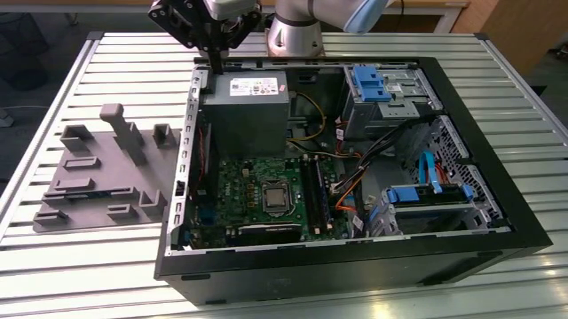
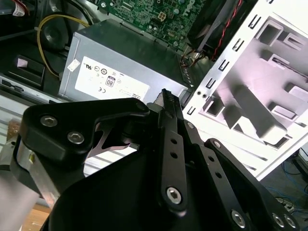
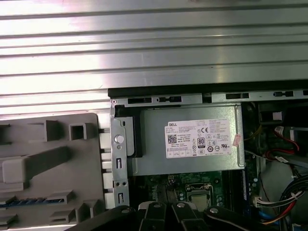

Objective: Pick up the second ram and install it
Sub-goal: 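Reach for the second ram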

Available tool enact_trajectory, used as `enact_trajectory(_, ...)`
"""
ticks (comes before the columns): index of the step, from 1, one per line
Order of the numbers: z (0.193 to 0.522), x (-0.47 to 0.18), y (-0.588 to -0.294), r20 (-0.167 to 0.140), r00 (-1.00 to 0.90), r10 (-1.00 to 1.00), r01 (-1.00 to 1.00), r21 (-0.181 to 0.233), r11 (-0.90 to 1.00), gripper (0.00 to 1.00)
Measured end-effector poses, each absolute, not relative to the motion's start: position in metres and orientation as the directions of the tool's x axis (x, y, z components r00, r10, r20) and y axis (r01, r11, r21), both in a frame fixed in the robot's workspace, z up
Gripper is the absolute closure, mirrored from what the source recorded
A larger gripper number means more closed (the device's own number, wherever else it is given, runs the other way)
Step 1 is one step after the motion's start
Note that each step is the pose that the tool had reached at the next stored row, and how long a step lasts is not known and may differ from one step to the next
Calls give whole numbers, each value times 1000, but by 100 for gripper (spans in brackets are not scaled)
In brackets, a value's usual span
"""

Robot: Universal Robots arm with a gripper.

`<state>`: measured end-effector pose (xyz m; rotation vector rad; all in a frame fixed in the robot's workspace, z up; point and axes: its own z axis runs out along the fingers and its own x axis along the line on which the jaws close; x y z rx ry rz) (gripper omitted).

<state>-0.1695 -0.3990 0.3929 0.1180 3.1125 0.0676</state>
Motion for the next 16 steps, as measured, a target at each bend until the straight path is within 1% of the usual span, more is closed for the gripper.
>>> enact_trajectory(16,393,-182,-399,-24,-997,76,75,44,996,89)
